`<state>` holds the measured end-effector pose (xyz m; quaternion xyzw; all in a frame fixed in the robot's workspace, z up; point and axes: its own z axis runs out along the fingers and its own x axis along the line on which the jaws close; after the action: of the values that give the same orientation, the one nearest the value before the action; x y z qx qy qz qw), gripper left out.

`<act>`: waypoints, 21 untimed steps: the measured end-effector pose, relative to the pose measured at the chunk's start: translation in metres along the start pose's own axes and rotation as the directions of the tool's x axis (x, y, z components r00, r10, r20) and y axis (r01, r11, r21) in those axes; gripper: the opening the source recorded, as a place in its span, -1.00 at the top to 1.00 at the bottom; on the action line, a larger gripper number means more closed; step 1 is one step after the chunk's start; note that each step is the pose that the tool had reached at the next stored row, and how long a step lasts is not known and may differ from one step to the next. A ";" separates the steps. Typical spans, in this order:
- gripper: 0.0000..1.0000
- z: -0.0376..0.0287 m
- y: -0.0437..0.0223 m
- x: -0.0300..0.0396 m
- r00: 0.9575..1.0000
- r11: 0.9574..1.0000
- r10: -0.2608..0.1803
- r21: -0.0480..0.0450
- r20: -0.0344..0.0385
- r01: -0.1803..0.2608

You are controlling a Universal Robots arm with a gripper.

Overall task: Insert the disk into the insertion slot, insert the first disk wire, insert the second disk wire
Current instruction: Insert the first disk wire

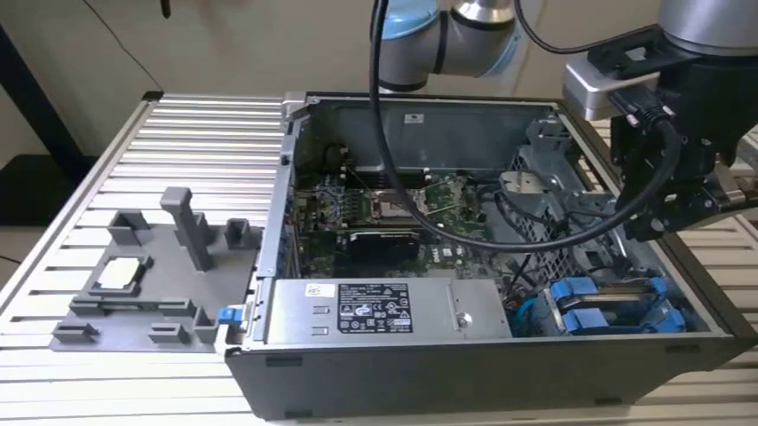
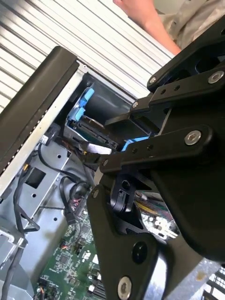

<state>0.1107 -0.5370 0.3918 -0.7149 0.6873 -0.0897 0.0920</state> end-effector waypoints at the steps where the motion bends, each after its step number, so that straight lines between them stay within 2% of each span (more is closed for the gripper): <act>1: 0.19 0.0005 0.0001 -0.0009 1.000 1.000 -0.009 0.003 -0.002 0.009; 2: 0.19 0.0008 0.0002 -0.0015 1.000 1.000 -0.017 0.005 -0.006 0.017; 3: 0.19 0.0010 0.0005 -0.0018 1.000 1.000 -0.025 0.005 -0.014 0.025; 6: 0.19 0.0012 0.0016 -0.0025 0.998 0.999 -0.047 0.004 -0.042 0.048; 7: 0.19 0.0014 0.0021 -0.0028 0.997 0.999 -0.053 0.004 -0.049 0.053; 8: 0.19 0.0019 0.0027 -0.0031 0.997 0.998 -0.058 0.005 -0.053 0.058; 13: 0.19 0.0044 0.0069 -0.0042 0.996 0.997 -0.078 0.022 -0.051 0.079; 17: 0.19 0.0051 0.0080 -0.0056 0.993 0.994 -0.102 0.030 -0.052 0.104; 19: 0.23 0.0051 0.0081 -0.0062 0.992 0.993 -0.111 0.031 -0.058 0.113; 20: 0.36 0.0051 0.0082 -0.0063 0.991 0.993 -0.114 0.030 -0.063 0.116; 21: 0.36 0.0051 0.0083 -0.0065 0.991 0.992 -0.118 0.029 -0.070 0.120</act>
<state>0.1037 -0.5308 0.3847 -0.7494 0.6447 -0.1309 0.0749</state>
